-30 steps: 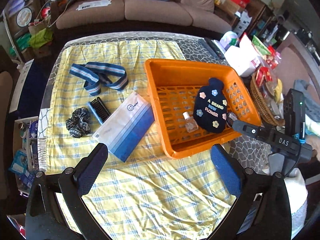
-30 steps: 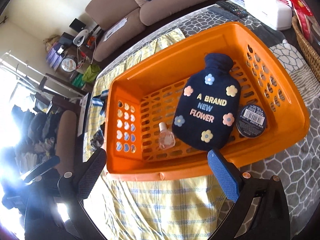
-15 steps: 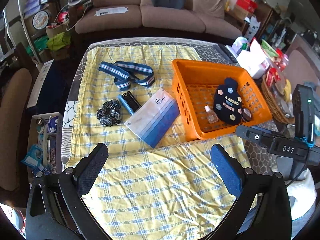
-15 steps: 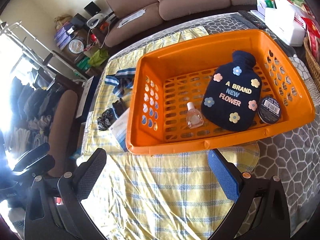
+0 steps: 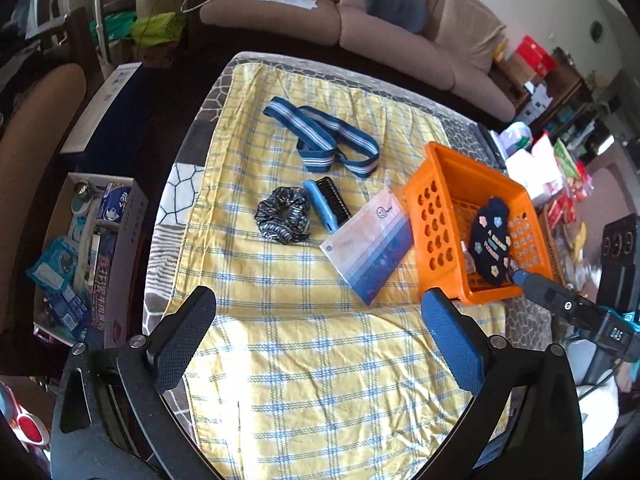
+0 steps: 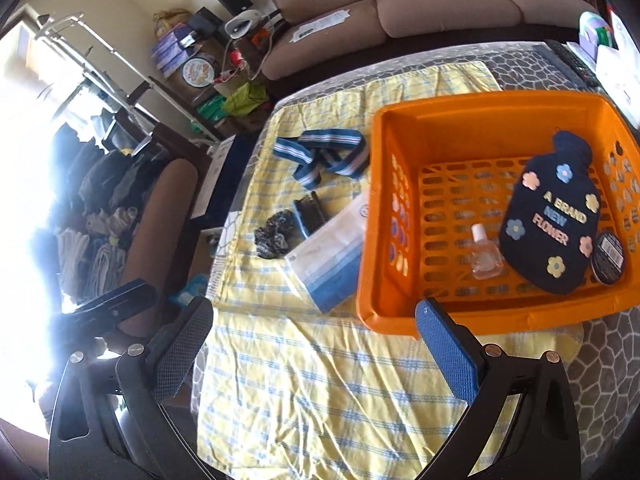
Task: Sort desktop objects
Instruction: 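Move both tools toward the black scrunchie and blue brush on the cloth, then close the left tool on the black scrunchie while the right tool grips the blue brush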
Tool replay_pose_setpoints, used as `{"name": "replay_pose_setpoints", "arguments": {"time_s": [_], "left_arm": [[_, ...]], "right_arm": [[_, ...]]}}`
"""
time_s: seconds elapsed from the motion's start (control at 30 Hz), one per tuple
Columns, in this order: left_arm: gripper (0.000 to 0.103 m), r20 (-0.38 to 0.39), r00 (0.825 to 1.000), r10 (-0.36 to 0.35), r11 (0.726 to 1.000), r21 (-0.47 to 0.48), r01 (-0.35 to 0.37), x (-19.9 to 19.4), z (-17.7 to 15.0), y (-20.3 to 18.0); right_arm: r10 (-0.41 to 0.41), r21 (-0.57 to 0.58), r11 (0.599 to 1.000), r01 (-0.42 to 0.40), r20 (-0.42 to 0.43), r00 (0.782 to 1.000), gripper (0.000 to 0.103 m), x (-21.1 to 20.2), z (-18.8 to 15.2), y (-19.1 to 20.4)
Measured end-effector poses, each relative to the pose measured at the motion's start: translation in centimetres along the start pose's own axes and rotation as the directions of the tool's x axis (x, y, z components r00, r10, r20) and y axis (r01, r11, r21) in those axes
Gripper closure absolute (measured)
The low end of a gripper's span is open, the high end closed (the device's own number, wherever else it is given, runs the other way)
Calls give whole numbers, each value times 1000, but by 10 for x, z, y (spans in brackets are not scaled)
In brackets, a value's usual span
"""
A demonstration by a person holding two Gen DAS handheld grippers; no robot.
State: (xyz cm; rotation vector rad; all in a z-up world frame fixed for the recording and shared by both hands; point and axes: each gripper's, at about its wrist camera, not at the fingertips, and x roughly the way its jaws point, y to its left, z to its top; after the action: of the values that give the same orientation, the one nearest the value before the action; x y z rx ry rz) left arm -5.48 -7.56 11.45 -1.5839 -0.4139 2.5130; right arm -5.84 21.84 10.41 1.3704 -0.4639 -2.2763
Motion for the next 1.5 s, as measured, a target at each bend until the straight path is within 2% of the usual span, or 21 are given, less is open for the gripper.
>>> {"name": "replay_pose_setpoints", "arguments": {"time_s": [0.13, 0.33, 0.5, 0.63, 0.77, 0.83, 0.97, 1.03, 1.1, 1.3, 1.4, 1.47, 1.5], "left_arm": [[0, -15, 999, -30, 998, -49, 29, 14, 4, 26], [0, -49, 998, -38, 998, -59, 36, 47, 7, 50], [8, -80, 996, -39, 997, -71, 33, 76, 9, 64], [8, -61, 993, -98, 989, -118, 90, 86, 13, 76], [8, -63, 993, -100, 987, -133, 91, 97, 23, 85], [8, -67, 992, -103, 985, -144, 93, 102, 27, 88], [18, -66, 990, -126, 973, -201, 110, 111, 32, 104], [22, -77, 987, -144, 965, -231, 123, 116, 33, 111], [24, -81, 985, -153, 960, -248, 128, 119, 34, 117], [24, -87, 979, -184, 955, -250, 158, 124, 38, 113], [24, -97, 980, -172, 962, -231, 146, 129, 39, 106], [31, -107, 978, -178, 962, -228, 150, 135, 39, 103], [33, -110, 978, -176, 963, -224, 148, 138, 39, 101]], "right_arm": [[54, -12, 998, -54, -10, 998, 0, 19, 12, 17], [98, -20, 995, -98, -41, 994, 0, 57, 29, 36], [103, -47, 993, -106, -60, 993, 0, 86, 43, 50], [49, -112, 992, -54, -45, 998, 0, 108, 54, 63], [-65, -221, 974, 56, -33, 997, 0, 131, 60, 72], [-119, -262, 960, 102, -50, 992, 0, 148, 62, 75], [-239, -335, 920, 201, -75, 968, 1, 182, 63, 75], [-279, -361, 904, 228, -96, 955, 9, 199, 62, 74], [-302, -376, 896, 236, -125, 945, 24, 215, 61, 73], [-322, -334, 909, 248, -188, 928, 28, 245, 69, 61], [-336, -300, 916, 265, -215, 917, 30, 253, 74, 50], [-335, -287, 920, 265, -232, 913, 33, 259, 75, 44], [-331, -281, 924, 261, -239, 913, 38, 261, 75, 41]]}}
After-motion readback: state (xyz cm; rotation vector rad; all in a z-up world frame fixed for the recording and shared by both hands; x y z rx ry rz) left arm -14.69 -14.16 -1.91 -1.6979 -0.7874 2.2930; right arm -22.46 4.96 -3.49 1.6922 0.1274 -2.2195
